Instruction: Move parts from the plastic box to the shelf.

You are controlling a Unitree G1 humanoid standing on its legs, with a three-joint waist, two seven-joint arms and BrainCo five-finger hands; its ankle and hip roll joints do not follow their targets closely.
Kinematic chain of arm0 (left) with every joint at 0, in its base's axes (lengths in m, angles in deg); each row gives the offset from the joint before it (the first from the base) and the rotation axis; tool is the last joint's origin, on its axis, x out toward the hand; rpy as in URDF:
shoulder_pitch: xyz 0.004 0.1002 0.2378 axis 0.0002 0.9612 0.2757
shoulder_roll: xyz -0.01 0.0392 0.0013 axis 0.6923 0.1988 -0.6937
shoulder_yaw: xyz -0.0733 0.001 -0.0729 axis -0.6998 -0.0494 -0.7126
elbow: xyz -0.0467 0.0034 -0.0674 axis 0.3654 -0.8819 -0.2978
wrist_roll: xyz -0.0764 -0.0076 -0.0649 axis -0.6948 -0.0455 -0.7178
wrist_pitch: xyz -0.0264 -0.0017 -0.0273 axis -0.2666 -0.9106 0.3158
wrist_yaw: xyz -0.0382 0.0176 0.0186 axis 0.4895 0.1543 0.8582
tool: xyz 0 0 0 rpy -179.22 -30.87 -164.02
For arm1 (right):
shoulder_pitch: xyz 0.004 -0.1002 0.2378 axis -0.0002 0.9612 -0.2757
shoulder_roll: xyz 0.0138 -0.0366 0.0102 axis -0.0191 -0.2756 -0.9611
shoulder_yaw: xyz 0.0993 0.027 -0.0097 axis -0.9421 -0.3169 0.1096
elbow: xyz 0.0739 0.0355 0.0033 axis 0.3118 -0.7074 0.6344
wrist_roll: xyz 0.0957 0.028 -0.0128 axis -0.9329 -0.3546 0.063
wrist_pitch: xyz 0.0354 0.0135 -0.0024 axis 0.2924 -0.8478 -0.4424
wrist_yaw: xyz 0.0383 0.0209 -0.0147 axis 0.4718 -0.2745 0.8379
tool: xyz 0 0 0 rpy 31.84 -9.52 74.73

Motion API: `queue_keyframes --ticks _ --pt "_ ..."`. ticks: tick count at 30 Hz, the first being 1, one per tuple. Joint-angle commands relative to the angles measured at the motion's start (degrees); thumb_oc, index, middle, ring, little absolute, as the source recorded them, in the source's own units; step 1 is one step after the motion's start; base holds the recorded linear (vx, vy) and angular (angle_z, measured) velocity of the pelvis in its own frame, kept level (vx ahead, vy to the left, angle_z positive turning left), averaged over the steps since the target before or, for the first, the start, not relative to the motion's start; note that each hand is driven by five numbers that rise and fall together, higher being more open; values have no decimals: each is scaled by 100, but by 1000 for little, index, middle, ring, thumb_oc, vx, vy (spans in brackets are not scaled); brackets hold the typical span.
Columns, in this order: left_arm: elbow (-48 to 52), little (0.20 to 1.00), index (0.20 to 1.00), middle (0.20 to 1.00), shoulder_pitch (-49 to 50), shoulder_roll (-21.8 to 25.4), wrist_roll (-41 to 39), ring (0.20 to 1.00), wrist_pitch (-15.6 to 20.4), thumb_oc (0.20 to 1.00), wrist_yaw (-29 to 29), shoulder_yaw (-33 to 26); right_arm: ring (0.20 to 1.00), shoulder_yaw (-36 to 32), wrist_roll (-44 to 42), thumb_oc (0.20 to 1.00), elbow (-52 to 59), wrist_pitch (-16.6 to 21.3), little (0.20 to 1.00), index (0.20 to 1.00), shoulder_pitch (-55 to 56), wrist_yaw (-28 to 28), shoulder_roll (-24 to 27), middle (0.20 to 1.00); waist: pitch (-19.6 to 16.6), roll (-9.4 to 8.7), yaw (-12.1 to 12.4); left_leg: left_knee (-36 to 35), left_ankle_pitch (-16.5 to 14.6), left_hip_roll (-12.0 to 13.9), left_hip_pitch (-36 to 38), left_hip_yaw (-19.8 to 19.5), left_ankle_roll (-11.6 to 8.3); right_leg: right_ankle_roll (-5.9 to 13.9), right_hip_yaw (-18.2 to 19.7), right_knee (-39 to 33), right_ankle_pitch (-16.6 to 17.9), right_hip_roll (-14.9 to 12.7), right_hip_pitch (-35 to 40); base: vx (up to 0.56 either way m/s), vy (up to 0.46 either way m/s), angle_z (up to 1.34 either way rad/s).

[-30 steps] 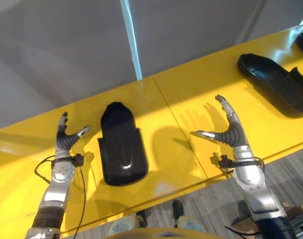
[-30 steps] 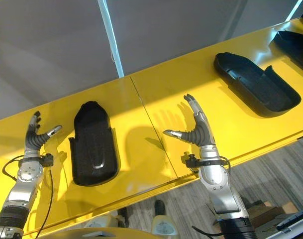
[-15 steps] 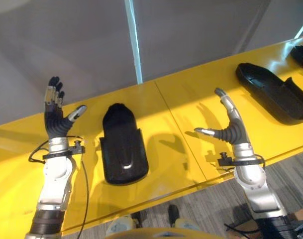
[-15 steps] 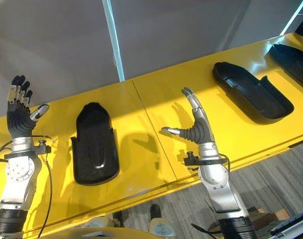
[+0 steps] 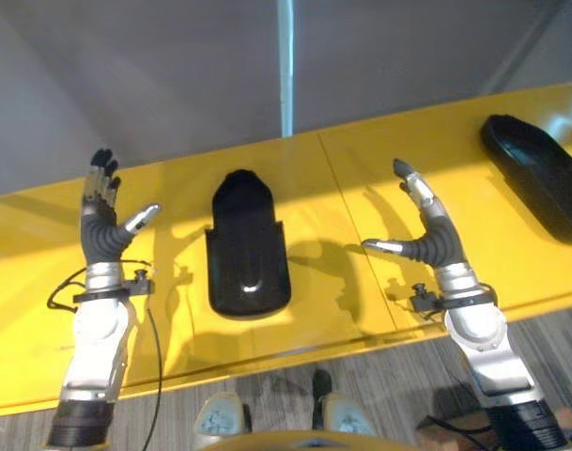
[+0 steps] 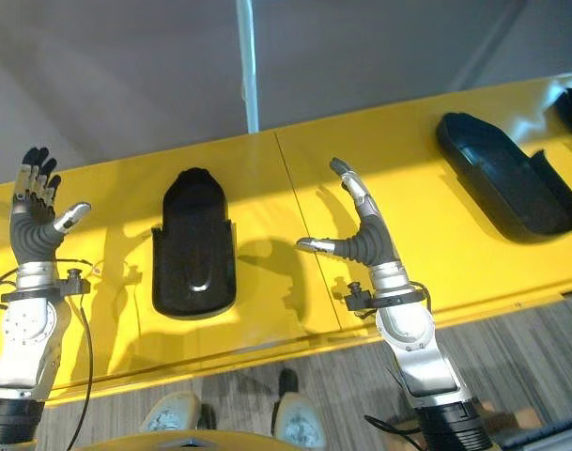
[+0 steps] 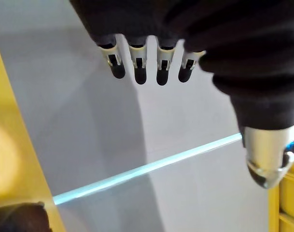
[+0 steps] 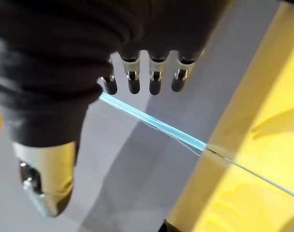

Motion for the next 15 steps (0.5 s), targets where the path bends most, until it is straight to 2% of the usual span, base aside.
queue_keyframes --ticks 1,2,3,5,8,11,13,15 --pt "189 1000 1000 1000 -145 316 25 1000 202 1000 -68 -131 1000 -145 -181 1000 117 214 1000 1000 -106 60 -48 1000 -452 -21 30 -511 -523 269 665 83 356 1071 315 -542 -294 305 20 -360 342 -6" --pt "182 1000 1000 1000 -119 349 55 1000 180 1000 -11 -135 1000 -175 -114 1000 128 202 1000 1000 -58 85 -75 1000 -487 -11 -13 -880 -688 334 846 274 375 1188 297 -579 -171 255 -15 -490 358 1" --pt "176 1000 1000 1000 -81 504 126 1000 152 1000 28 -172 1000 -207 19 1000 155 183 1000 1000 -56 35 -162 1000 -493 -61 -11 -1549 -967 328 996 528 466 1429 355 -719 90 177 -179 -552 290 0" --pt "167 1000 1000 1000 -121 603 123 1000 140 1000 38 -127 1000 -193 78 1000 165 159 1000 1000 -81 -7 -251 1000 -437 -146 -3 -1772 -963 313 946 608 485 1434 348 -786 236 151 -278 -399 150 -25" --pt "45 1000 1000 1000 -38 759 68 1000 95 1000 34 -135 1000 -25 191 1000 89 70 1000 1000 -219 -100 -582 1000 -312 -379 102 -2447 -963 147 1065 1017 560 1434 221 -825 396 227 -496 -356 104 -10" --pt "125 1000 1000 1000 340 817 71 1000 32 1000 75 -350 1000 219 175 1000 29 30 1000 1000 -326 -37 -795 1000 -191 -595 274 -2224 -885 21 912 1221 672 1434 -13 -540 380 238 -661 -298 120 -26" --pt "172 1000 1000 1000 389 847 33 1000 41 1000 138 -370 1000 226 112 1000 38 64 1000 1000 -232 34 -873 1000 -128 -714 366 -2101 -881 -58 758 1101 782 1434 243 -393 317 217 -518 -281 59 -22" --pt "177 1000 1000 1000 329 869 33 1000 16 1000 207 -288 1000 149 171 1000 -10 64 1000 1000 -163 33 -849 1000 -103 -722 438 -2138 -862 -53 684 954 871 1434 384 -127 283 82 -336 -233 7 11"
